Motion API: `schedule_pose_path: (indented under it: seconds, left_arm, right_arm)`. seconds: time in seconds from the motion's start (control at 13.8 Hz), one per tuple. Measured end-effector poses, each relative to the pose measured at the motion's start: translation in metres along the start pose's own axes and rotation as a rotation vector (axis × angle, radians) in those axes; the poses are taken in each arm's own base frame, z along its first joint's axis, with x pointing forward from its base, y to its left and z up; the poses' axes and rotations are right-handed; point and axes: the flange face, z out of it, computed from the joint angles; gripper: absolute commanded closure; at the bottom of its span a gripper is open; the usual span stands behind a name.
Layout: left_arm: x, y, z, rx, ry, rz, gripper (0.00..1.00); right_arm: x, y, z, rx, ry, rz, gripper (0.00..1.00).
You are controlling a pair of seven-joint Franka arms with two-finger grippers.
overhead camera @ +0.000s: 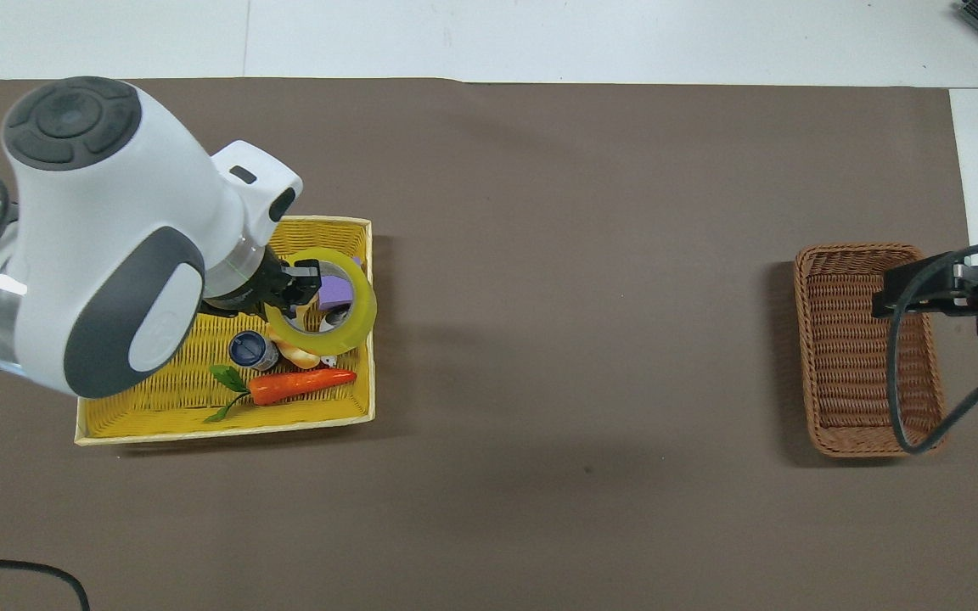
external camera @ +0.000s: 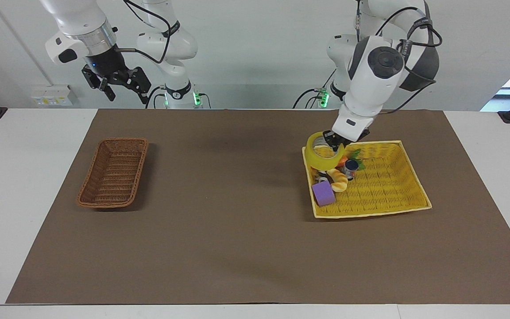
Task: Move tape to another basket
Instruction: 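Lift the tape with the left gripper while the right gripper reaches forward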
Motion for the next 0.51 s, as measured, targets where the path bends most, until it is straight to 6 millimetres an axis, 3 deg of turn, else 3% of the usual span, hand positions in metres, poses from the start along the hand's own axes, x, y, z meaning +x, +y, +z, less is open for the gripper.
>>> schedule_pose_path:
  seconds: [0.22, 0.51]
  left_arm:
    - [-0.040, 0.042, -0.010, 0.035, -0.051, 0.063, 1.00]
    - [-0.074, 0.089, -0.036, 0.001, -0.027, 0.094, 1.00]
  right_arm:
    - [0.005, -0.012, 0.020, 0.046, -0.001, -0.013, 0.00]
    - [0.002, -0.045, 0.053, 0.070, -0.043, -0.037, 0.00]
